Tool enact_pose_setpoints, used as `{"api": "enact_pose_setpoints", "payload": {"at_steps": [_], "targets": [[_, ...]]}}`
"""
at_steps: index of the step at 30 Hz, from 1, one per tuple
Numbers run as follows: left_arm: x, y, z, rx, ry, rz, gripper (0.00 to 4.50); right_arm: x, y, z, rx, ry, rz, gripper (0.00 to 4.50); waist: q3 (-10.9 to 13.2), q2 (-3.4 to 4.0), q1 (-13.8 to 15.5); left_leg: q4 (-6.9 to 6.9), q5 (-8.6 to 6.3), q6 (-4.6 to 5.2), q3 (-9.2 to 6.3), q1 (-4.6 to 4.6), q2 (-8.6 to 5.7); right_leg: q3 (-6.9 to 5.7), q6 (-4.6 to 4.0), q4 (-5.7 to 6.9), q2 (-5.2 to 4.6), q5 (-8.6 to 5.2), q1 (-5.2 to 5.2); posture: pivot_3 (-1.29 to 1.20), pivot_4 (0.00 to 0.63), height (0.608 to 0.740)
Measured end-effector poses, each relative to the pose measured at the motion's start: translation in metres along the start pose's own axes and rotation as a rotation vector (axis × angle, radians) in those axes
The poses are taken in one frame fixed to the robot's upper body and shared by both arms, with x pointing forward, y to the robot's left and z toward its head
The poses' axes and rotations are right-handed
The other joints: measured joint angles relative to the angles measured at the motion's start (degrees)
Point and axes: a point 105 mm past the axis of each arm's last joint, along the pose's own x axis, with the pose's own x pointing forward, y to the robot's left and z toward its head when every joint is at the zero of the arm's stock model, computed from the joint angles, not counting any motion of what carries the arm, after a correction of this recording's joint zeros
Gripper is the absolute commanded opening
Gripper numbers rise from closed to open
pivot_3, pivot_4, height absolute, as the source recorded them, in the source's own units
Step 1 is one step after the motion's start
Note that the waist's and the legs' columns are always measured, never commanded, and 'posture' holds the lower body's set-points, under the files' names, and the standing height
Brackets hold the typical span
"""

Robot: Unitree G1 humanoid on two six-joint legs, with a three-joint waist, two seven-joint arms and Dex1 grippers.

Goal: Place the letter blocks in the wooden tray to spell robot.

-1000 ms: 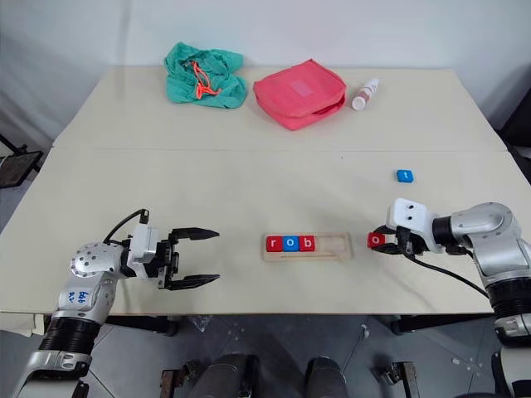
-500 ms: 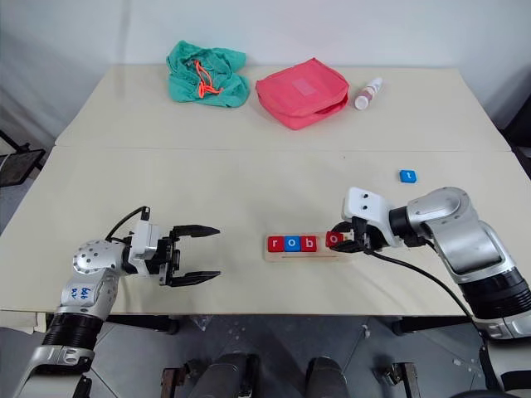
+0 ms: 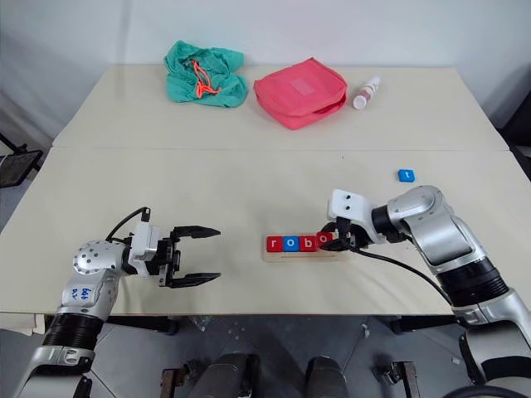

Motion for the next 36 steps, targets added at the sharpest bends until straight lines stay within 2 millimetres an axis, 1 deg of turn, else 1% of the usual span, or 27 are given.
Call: {"api": "enact_pose_setpoints", "payload": {"at_steps": [6,7,8,9,13,15,19,23,26,29,36], "targets": [[-0.001,-0.001,-0.001,-0.003,0.002,0.007,4.50,0.000,-0.001,-0.004,0.003,0.014,0.004,1.46,0.0,0.00,0.0,0.00,0.00,0.00,0.01,0.00,0.00,0.01,0.00,0.00,0.00,0.00,-0.01,0.00,0.150,0.740],[-0.001,-0.002,-0.002,-0.005,0.002,0.009,4.50,0.000,0.000,-0.004,0.003,0.014,0.007,1.81,0.0,0.00,0.0,0.00,0.00,0.00,0.01,0.00,0.00,0.01,0.00,0.00,0.00,0.00,-0.01,0.00,0.150,0.740],[-0.001,-0.002,-0.002,-0.006,0.002,0.010,4.50,0.000,0.000,-0.004,0.004,0.014,0.010,2.27,0.0,0.00,0.0,0.00,0.00,0.00,0.01,0.00,0.00,0.00,0.00,0.00,0.00,0.00,-0.01,0.00,0.150,0.740],[-0.001,-0.002,-0.002,-0.005,0.002,0.010,4.50,0.000,0.000,-0.004,0.004,0.014,0.011,2.41,0.0,0.00,0.0,0.00,0.00,0.00,0.00,0.00,0.00,0.00,0.00,0.00,0.00,0.00,-0.01,0.00,0.150,0.740],[-0.001,-0.001,-0.002,-0.005,0.002,0.013,4.50,0.000,0.002,-0.002,0.000,0.011,0.015,3.70,0.0,0.00,0.0,0.00,0.00,0.00,0.00,0.00,0.00,0.01,0.00,0.00,0.00,0.00,-0.01,0.00,0.150,0.740],[-0.001,-0.001,-0.002,-0.004,0.002,0.014,4.50,0.000,0.003,0.001,-0.004,0.000,0.020,4.45,0.0,0.00,0.0,0.00,0.00,0.00,0.00,0.00,0.00,0.01,0.00,0.00,0.00,0.00,-0.01,0.00,0.150,0.740],[0.000,0.000,-0.001,-0.002,0.001,0.013,4.50,-0.001,0.005,0.004,0.006,-0.018,0.016,4.45,0.0,0.00,0.1,0.00,0.00,0.00,0.00,0.00,0.00,0.01,0.00,0.01,0.00,0.00,-0.01,0.00,0.150,0.740],[0.001,0.001,0.000,0.002,-0.007,0.014,4.50,-0.009,0.005,0.001,0.036,-0.039,-0.029,4.45,0.0,0.00,0.1,0.01,0.00,0.00,-0.02,-0.01,-0.01,0.00,0.00,0.02,-0.01,0.00,0.00,0.00,0.150,0.740],[0.004,0.002,0.000,0.003,-0.018,0.012,4.50,-0.015,0.009,-0.008,0.073,-0.047,-0.049,3.83,0.0,-0.01,0.2,0.00,0.00,0.00,-0.01,-0.01,-0.01,0.00,0.00,0.01,0.00,0.00,0.01,0.00,0.150,0.740],[0.004,0.002,0.000,0.002,-0.018,0.011,4.50,-0.017,0.013,-0.017,0.103,-0.030,-0.048,2.78,0.0,-0.01,0.1,-0.01,0.00,0.00,0.01,0.00,0.00,0.00,0.00,0.01,0.00,0.00,0.00,0.00,0.150,0.740],[0.007,0.003,0.002,0.010,-0.024,0.006,4.50,-0.017,0.008,-0.022,0.116,-0.023,-0.096,0.33,0.0,-0.01,0.0,-0.01,0.00,0.00,0.04,0.00,0.01,0.00,0.00,0.00,0.00,0.00,-0.01,0.00,0.150,0.740]]}}
